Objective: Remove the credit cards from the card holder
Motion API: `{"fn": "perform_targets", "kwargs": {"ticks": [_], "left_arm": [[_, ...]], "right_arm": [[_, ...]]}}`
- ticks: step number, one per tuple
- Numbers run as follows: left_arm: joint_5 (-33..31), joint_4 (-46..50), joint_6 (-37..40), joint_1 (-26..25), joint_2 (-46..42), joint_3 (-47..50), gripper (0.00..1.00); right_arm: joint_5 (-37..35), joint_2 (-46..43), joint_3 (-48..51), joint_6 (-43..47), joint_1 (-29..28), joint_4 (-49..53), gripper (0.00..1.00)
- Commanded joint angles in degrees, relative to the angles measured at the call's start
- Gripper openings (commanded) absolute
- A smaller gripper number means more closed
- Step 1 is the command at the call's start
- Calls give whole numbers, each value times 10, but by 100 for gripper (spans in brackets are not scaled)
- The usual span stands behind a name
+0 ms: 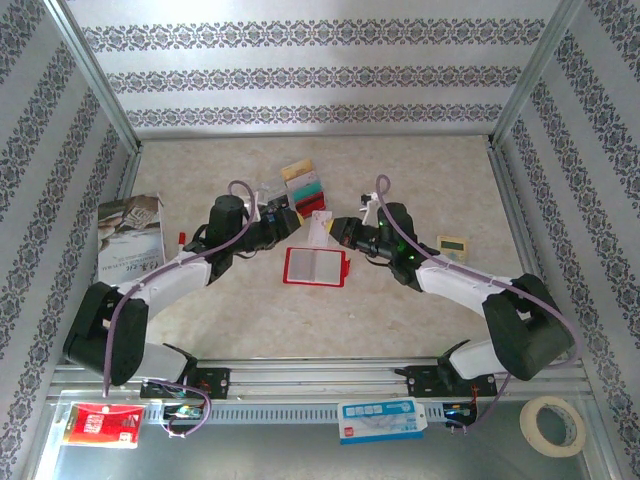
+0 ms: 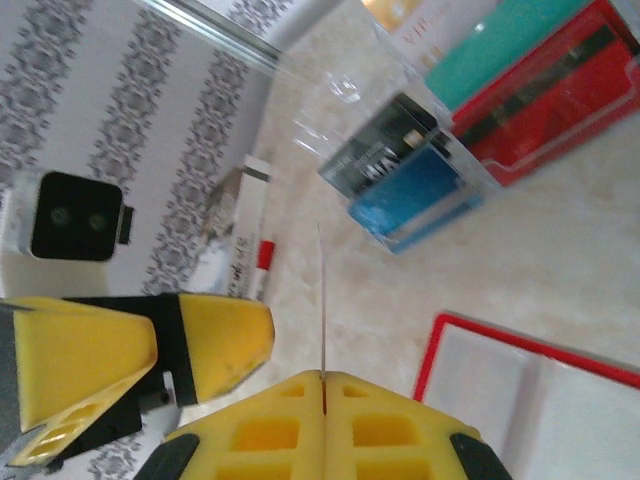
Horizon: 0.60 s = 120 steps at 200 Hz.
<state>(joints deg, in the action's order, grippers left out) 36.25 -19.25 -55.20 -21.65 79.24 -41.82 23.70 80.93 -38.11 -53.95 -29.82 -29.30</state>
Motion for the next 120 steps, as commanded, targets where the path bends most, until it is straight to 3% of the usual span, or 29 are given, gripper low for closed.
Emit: {"fn": "perform_targets", "kwargs": {"ticks": [1,21,67,120], "left_arm": [[28,-80,-53,-5,-15,2,71],[28,-81,-48,-13,-11,0,71],[30,-173,-88,-18,19,17,70],[42,-344,-169,-23,63,26,54]], "right_arm": [[17,0,26,-62,13,-126,0],[27,6,32,-100,19,-189,0],[34,9,37,-128,30,-228,0],[42,18,36,-149,35,-258,0]]}}
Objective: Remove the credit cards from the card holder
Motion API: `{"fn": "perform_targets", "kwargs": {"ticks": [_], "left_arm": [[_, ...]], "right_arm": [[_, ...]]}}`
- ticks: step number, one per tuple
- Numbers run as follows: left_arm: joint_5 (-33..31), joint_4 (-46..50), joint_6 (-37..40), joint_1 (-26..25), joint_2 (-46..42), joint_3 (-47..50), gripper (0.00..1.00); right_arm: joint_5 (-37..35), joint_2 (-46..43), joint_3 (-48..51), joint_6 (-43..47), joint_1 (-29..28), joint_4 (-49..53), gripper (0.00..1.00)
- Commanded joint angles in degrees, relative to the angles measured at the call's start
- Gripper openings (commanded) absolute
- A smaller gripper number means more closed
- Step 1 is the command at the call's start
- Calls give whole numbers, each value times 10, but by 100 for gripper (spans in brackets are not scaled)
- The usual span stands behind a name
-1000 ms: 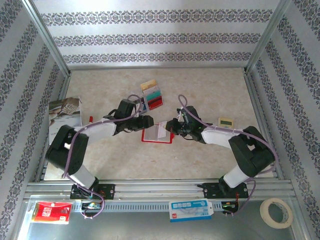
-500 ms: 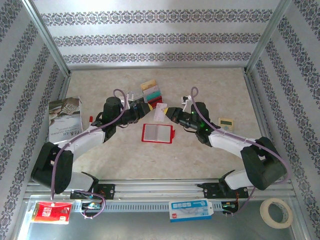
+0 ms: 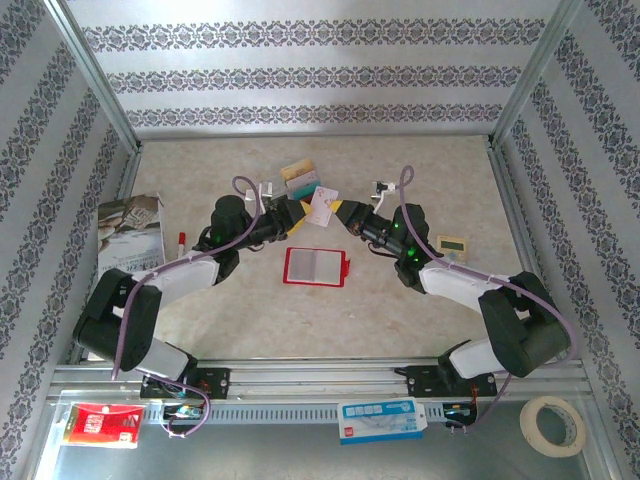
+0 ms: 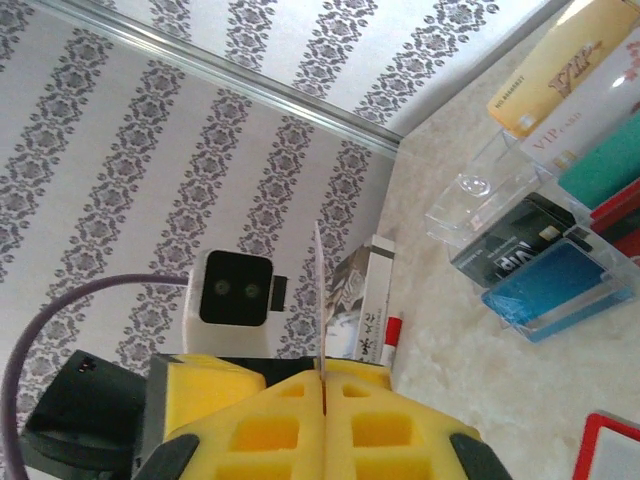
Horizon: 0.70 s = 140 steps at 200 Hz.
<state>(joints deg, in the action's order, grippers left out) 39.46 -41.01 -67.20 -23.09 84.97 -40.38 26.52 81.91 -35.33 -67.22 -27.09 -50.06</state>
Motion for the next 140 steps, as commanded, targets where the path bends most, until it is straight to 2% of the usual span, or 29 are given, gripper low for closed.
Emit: {"fn": "perform_targets", "kwargs": {"ticks": [1,42,101,140], "left_arm": [[11,-127,-49,-9,6,11,54],[11,-108,-39,-15,5,3,37],[19,-97,-27,-21,-2,-3,23],[12,-87,-20,-22,-3,-5,1]], "right_arm": [[14,8,8,-16,8,-51,0],[21,18,5,-34,16,-75,0],[26,31,2,-47,19,-93,0],[36,38,3,-51,21,-91,0]]}}
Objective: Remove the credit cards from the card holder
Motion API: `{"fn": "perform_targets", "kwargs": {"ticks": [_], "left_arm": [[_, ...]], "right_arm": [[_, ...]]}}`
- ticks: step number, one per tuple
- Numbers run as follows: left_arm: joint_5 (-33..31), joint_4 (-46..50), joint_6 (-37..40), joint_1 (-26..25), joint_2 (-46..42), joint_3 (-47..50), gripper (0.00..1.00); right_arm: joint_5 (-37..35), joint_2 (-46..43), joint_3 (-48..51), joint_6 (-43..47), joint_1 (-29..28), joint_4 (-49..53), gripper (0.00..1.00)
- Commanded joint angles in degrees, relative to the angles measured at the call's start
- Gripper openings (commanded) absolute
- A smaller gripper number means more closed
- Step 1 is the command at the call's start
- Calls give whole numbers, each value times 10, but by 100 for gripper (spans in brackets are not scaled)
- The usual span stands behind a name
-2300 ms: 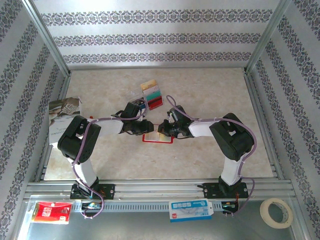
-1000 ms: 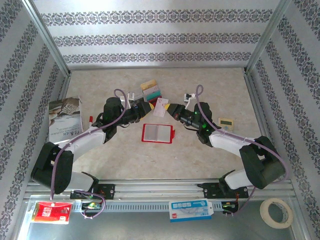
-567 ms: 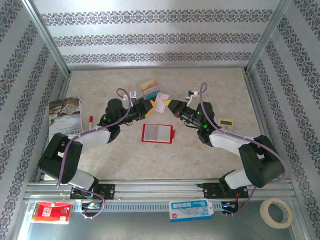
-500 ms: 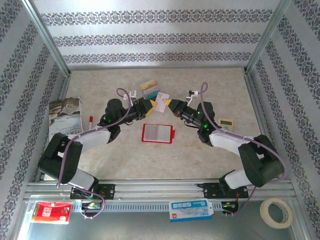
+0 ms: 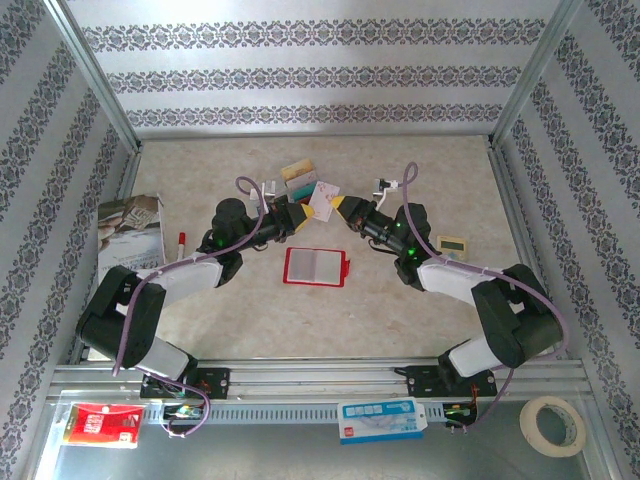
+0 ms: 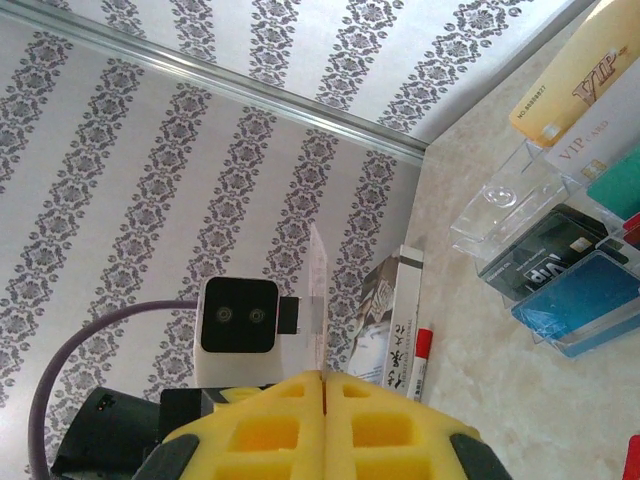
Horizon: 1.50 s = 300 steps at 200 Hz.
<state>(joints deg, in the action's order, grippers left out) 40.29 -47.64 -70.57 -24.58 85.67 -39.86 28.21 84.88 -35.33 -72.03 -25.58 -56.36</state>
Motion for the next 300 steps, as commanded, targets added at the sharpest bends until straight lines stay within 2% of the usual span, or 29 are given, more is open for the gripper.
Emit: {"fn": "perform_targets", "kwargs": {"ticks": [1,15,34,47,61,86,109,130,155,178,225,256,300], "left_arm": [[4,-20,14,-7,-11,-10,1],[-3,-16,24,-6,-12,-5,0],[-21,9,50,-5,-18,2,0],[-35,48,74,-2,-26,-2,0],[-50,113,117,3,-40,-12,0],[-105,319,254,14,-61,-69,0],[-152,475,392,17,-52,-151,0],[-200,559,514,20,-36,-218,0],[-222,589,652,25,-14,-273,0],[-216,588,738,37,18,-309,0],[-180,601,836,73,110,-396,0],[-118,643,901,91,175,-472,0],[-76,695,1025,98,231,-525,0]], "right_arm": [[19,8,2,-3,6,-27,0],[32,12,-1,2,10,-11,7],[41,14,-4,17,14,30,23],[40,9,-7,32,16,71,34],[33,1,-11,53,16,127,41],[13,-15,-21,97,14,226,50],[-25,-26,-11,112,12,259,60],[-47,-32,-8,116,12,291,61],[-59,-26,-8,108,13,301,64],[-65,-20,-12,101,13,310,71],[-95,-39,-3,100,18,341,91],[-112,-65,7,110,21,351,94],[-105,-71,-3,126,40,358,98]]}}
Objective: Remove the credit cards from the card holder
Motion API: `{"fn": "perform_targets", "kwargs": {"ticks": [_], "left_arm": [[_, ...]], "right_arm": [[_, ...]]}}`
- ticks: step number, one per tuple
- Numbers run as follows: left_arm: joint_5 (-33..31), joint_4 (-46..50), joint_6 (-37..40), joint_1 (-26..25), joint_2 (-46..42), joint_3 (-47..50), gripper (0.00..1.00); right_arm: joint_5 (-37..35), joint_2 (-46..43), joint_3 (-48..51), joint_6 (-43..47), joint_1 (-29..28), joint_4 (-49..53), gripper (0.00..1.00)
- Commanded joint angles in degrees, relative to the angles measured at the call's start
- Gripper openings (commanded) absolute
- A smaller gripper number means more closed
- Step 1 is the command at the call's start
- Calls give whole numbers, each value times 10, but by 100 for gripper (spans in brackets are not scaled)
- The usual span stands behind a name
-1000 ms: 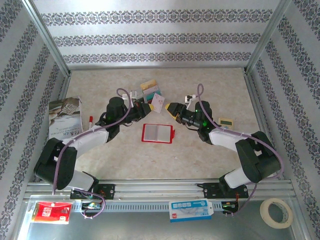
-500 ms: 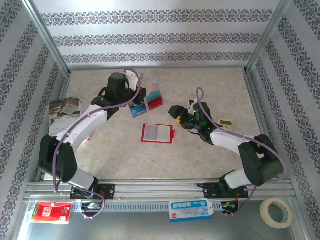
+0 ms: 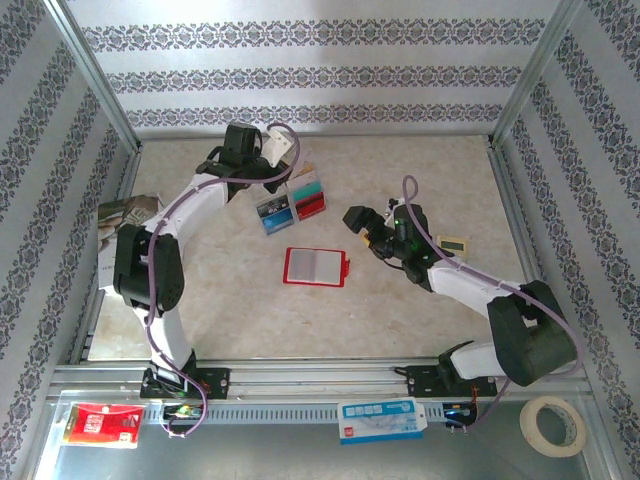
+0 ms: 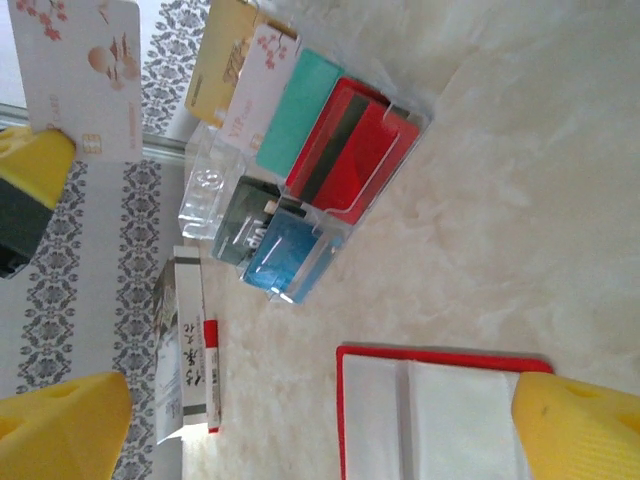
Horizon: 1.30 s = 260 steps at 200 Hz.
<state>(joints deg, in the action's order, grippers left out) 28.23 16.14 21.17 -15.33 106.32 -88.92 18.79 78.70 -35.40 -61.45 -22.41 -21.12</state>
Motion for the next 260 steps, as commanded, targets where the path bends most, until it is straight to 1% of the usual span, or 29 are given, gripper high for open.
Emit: {"fn": "perform_targets", "kwargs": {"ticks": [1,27,59,92,132,155,195,221,260], "left_arm": [[45,60,109,6,26,-37,0],[31,122,168,6,72,-95,0],[21,169,204,6,109,-151,0],[6,148,212,6,124,-151,0],[-28,85,203,6,127,-124,0],[-43,94,214,6,137,-130,0],[-45,128,242,7,153,-148,0],[-47,119,240,7,160,-152,1],[-57,99,228,7,167,-158,4]], "right_arm": [[-12,-9,-2,20,9,6,98],[-13,-12,-5,24,10,3,98],[-16,-12,-5,18,13,3,98],[-6,-3,-16,14,15,0,98],[-5,4,-17,7,18,1,97],[-1,10,-20,4,17,-1,97],[0,15,-21,2,19,-3,96],[7,23,-27,-1,19,-8,96],[15,33,-30,-5,19,-14,95]]}}
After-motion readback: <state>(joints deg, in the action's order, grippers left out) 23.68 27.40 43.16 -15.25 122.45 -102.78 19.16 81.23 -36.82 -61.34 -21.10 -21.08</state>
